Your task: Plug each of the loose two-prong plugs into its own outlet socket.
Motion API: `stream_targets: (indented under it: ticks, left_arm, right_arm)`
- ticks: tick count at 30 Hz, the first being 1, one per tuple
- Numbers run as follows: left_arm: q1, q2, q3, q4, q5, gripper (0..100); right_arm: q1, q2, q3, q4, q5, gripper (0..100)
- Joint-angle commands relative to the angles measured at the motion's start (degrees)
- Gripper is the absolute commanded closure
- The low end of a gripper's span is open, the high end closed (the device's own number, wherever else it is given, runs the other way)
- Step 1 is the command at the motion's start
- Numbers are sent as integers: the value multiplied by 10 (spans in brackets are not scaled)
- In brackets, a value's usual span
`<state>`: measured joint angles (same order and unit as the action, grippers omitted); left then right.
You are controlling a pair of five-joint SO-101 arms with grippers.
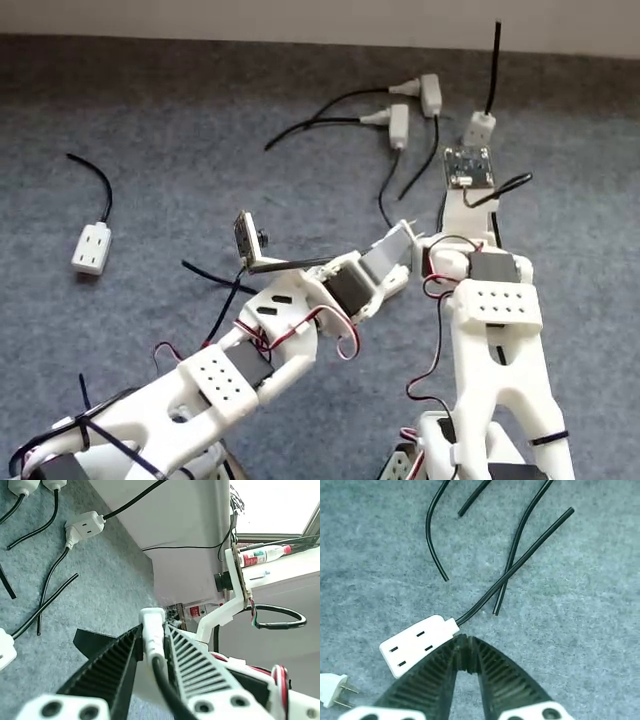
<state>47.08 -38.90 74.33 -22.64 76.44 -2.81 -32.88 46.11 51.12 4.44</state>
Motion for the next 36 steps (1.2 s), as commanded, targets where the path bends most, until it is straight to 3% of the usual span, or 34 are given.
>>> stream_targets:
  ticks: [1,10,16,23,36]
  left_arm:
    - [61,-5,4,8,-4,993]
    - [15,-5,-8,8,-4,993]
    - [-33,-4,-35,28,-4,993]
    - [-79,8,-213,345,-9,993]
    - [-90,237,-509,695,-17,993]
  right_arm:
    - [-7,-21,-9,-13,4,991]
    - [12,-24,-5,-11,4,991]
    - [80,-22,-3,-10,4,991]
    - [164,-24,3,32,0,991]
    - [165,-24,53,71,0,991]
